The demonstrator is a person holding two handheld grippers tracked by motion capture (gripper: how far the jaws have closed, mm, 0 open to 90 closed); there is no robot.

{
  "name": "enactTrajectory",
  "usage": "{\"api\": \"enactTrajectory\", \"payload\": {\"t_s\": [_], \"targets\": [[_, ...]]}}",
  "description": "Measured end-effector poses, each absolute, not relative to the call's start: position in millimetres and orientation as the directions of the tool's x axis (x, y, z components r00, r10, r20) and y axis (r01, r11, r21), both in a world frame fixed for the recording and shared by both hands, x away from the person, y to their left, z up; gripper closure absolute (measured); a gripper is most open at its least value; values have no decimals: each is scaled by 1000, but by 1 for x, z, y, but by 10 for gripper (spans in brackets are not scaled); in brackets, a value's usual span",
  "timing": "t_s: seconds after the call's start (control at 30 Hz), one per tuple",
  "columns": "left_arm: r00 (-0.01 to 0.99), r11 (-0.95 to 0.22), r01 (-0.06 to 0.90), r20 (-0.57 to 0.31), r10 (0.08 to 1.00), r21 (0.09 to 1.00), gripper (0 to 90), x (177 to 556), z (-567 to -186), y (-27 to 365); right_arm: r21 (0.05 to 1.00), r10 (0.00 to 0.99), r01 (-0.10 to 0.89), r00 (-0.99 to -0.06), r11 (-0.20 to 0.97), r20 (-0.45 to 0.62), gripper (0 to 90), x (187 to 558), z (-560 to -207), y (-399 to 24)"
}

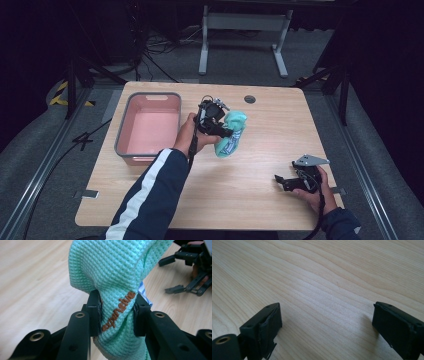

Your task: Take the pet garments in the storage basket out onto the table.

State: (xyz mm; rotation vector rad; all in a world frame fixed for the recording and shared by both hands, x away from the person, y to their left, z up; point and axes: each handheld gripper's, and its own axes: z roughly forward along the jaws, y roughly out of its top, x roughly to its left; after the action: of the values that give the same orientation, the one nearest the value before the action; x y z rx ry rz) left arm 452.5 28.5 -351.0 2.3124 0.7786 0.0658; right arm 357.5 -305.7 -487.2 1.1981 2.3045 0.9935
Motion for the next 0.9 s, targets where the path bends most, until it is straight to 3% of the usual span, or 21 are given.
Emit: {"api": "enactTrajectory", "payload": {"t_s": [0.23,0.53,0.6,0.7,0.9], "targets": [[772,-515,593,-256,582,620,662,451,-394,20,725,816,564,-578,396,3,92,358,-487,-306],[707,-478,662,-271,653,578,614,449,-448,18,725,816,563,-578,396,4,93,358,-487,-306],[721,-508,646,-234,653,570,555,448,-452,16,725,816,564,-578,395,4,92,358,-487,-306],[721,-514,636,-207,661,575,397,449,-448,16,725,816,564,-578,395,5,93,358,-487,-306],[738,-528,590,-143,659,611,241,444,-431,15,726,817,565,-576,392,6,93,358,-487,-306]]}}
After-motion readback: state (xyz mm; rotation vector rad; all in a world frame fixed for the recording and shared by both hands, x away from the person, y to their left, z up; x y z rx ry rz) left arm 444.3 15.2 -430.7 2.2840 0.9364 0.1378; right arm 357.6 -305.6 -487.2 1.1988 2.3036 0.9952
